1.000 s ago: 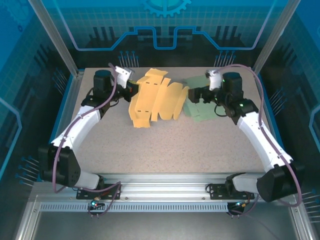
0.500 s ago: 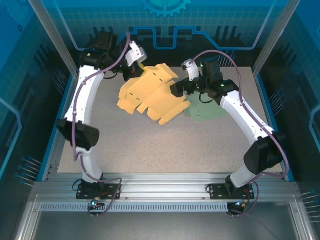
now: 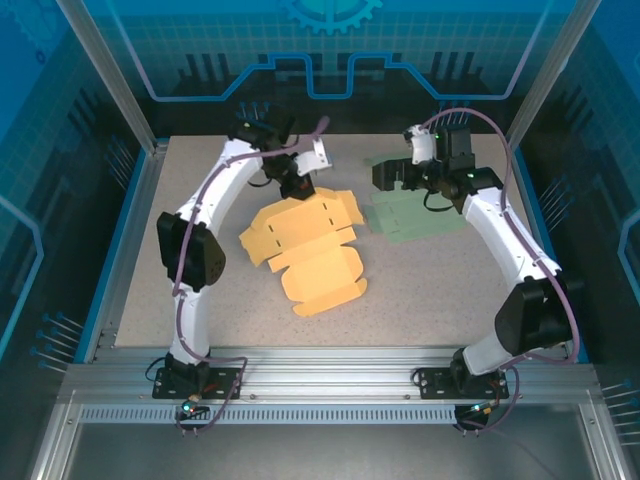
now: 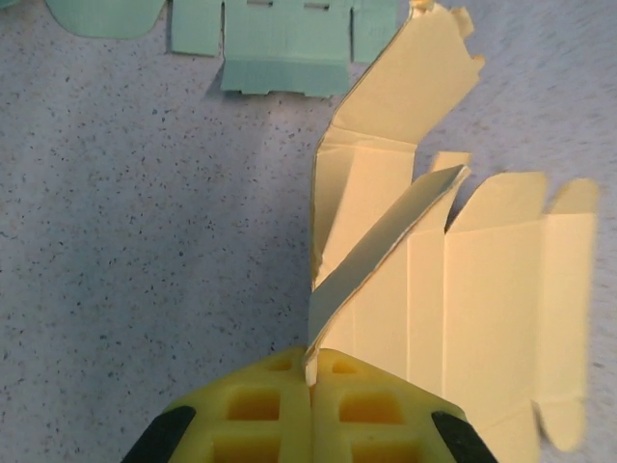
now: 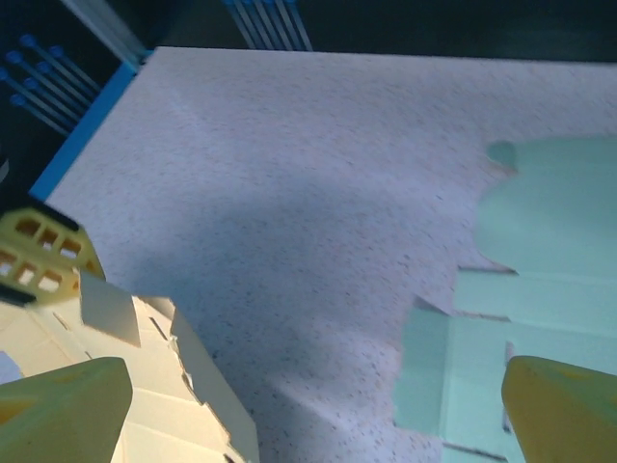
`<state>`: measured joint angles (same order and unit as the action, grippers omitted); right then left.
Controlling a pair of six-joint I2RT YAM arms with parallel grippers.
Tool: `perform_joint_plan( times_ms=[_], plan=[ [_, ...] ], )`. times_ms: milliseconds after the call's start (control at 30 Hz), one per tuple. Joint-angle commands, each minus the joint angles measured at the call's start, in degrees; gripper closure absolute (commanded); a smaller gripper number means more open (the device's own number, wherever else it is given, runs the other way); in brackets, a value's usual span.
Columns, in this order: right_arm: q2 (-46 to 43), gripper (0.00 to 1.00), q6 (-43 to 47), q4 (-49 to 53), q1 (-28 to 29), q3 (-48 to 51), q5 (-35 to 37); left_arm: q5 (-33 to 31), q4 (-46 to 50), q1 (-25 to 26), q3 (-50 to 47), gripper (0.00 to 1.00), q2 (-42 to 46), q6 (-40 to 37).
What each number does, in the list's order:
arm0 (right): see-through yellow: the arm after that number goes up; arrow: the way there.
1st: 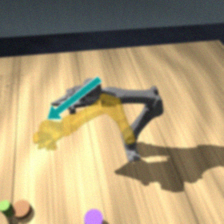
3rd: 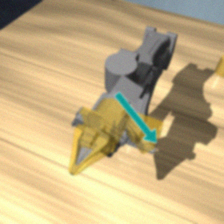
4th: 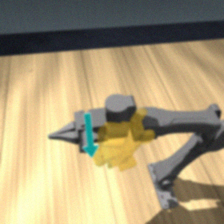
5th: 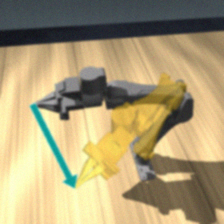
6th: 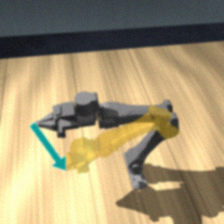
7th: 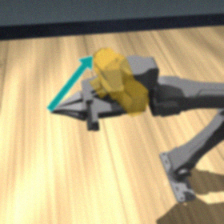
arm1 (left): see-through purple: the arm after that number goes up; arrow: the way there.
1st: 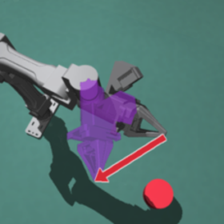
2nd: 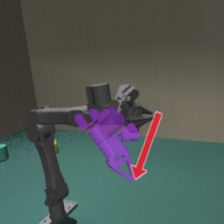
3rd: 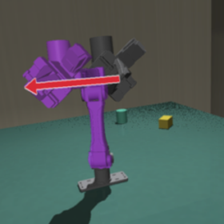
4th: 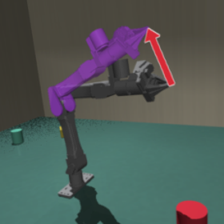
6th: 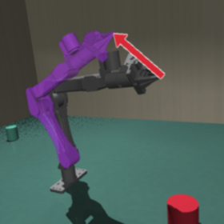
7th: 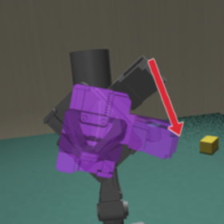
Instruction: Fold the paper box
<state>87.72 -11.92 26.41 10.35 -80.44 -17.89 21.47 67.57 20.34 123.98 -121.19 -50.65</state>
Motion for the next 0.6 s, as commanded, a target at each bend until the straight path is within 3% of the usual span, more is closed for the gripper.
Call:
perform_joint_plan(
  times_ms=[0,133,300,400,500,567],
  plan=[
    [-1.32,0.00,-4.54,-0.02,-1.41,2.61,-0.87,-9.06,-19.18,2.93,-8.69,1.00,5.74,2.54],
    [-1.84,0.00,-6.07,0.89,-2.41,4.98,-0.08,-19.66,-42.28,6.81,-24.97,1.00,11.68,1.42],
    [-1.70,0.00,-8.81,0.20,-3.33,7.77,-0.43,-27.27,-70.10,9.94,-42.46,1.00,18.05,-2.71],
    [-0.28,0.02,-10.34,-0.47,-3.91,8.68,-1.26,-30.00,-80.73,11.28,-49.26,1.00,19.50,-6.05],
    [1.75,0.13,-11.41,-0.62,-4.00,8.64,-2.64,-34.27,-89.83,12.68,-54.23,1.00,18.48,-11.37],
    [2.66,0.22,-12.35,-1.50,-3.93,9.33,-3.69,-36.46,-90.68,13.19,-54.68,1.00,16.95,-12.19]
  ],
)
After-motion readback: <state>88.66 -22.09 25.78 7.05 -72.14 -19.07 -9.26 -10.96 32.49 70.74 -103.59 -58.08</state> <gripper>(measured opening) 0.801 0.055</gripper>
